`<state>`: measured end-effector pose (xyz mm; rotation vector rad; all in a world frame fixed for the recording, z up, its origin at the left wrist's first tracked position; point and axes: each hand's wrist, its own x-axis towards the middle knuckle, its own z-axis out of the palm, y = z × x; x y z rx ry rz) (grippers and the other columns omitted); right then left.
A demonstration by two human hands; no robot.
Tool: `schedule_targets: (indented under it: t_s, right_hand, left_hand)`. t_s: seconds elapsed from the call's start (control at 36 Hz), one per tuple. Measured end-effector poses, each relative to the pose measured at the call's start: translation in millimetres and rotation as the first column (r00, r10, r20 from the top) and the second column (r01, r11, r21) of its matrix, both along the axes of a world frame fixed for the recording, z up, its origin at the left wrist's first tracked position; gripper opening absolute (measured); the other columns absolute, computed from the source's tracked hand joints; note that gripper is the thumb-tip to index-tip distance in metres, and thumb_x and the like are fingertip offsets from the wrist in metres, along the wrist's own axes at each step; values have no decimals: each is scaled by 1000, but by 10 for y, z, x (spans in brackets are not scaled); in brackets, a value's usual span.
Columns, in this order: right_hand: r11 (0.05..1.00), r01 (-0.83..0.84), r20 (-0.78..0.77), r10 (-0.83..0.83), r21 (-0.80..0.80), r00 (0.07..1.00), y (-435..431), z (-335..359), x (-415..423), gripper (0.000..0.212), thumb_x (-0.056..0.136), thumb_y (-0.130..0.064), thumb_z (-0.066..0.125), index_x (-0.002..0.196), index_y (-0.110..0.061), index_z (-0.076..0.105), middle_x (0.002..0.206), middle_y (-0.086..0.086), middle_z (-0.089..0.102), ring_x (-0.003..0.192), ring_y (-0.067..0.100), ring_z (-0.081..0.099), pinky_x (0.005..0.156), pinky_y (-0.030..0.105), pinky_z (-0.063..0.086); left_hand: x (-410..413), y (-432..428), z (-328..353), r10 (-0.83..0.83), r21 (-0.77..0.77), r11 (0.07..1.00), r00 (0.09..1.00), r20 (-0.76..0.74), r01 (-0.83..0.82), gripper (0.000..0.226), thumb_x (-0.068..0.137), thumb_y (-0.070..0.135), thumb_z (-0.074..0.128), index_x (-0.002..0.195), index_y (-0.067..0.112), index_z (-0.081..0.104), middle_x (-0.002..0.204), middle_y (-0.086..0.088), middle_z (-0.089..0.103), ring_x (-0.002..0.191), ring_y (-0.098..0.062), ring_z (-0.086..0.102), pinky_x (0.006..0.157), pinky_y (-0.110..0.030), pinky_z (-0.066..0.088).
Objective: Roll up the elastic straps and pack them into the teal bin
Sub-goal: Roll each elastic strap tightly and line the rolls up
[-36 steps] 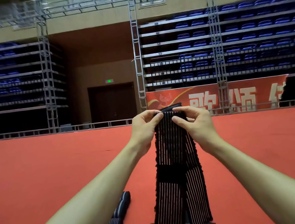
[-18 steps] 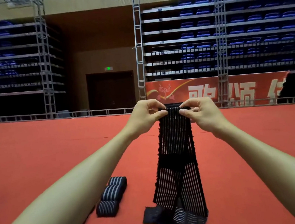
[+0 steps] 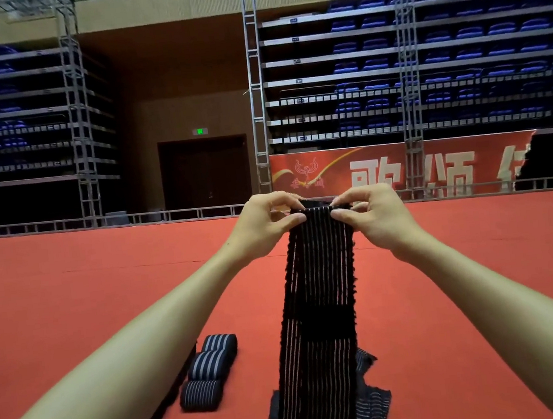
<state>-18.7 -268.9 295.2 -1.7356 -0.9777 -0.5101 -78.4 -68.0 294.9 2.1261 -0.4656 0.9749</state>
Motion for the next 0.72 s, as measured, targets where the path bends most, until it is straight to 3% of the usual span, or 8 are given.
schedule_targets:
  t_s: [0.06,0.11,0.22,0.31,0.5,0.58,0.72]
  right_hand:
    - [1000,-12,-4,12,12,1000,0,-13,-23,20,85,-3,74,79,-22,72,77,-3,72,72,14,68,68,22,56]
    - [999,-28,-12,29,31,1000,-6,-27,-28,23,83,0,75,79,-23,73,80,1,74,76,18,70,72,26,59]
    - [993,-60,-40,65,106,997,-7,-42,-37,23,79,3,77,78,-20,75,80,1,74,77,15,71,73,26,59]
    - [985,-66,-47,74,157,996,2,-62,-41,24,76,5,79,78,-19,75,82,-5,73,80,13,71,77,22,58]
    - [984,-66,-44,74,164,996,8,-84,-28,24,78,-4,80,78,-27,75,81,-5,75,83,17,72,81,33,60]
    - [984,-59,-47,68,169,997,25,-104,-15,21,80,-4,79,79,-25,76,80,-3,75,82,22,73,81,40,61]
    - [979,-61,-50,72,194,996,51,-124,-11,16,81,-3,78,84,-19,76,82,1,75,81,22,73,77,40,61]
  left_hand:
    - [-11,5,-9,0,7,1000,1000,9,0,6,87,3,71,89,9,72,112,-2,69,100,-8,67,91,-24,53]
    - [-15,6,-19,-2,-14,1000,1000,5,2,6,87,1,70,89,6,72,104,-1,70,91,0,66,85,-18,53]
    - [-9,-2,-28,-9,-50,999,1000,-15,8,6,87,1,70,92,5,71,94,-4,71,85,-9,69,84,-27,58]
    - [-11,-6,-31,-13,-63,998,1000,-17,12,10,85,-2,72,88,8,71,95,1,72,88,-4,70,84,-21,55]
    - [-40,-17,-62,-5,-132,991,1000,-5,4,13,81,-4,74,85,8,72,93,-1,73,92,-13,72,85,-24,57]
    - [-44,-13,-66,-3,-147,989,1000,-3,2,19,81,-3,75,82,15,71,91,0,73,89,-13,72,85,-25,57]
    - [-30,-21,-63,12,-178,984,1000,20,-8,20,79,-3,77,80,15,68,94,-8,74,91,-17,72,86,-31,58]
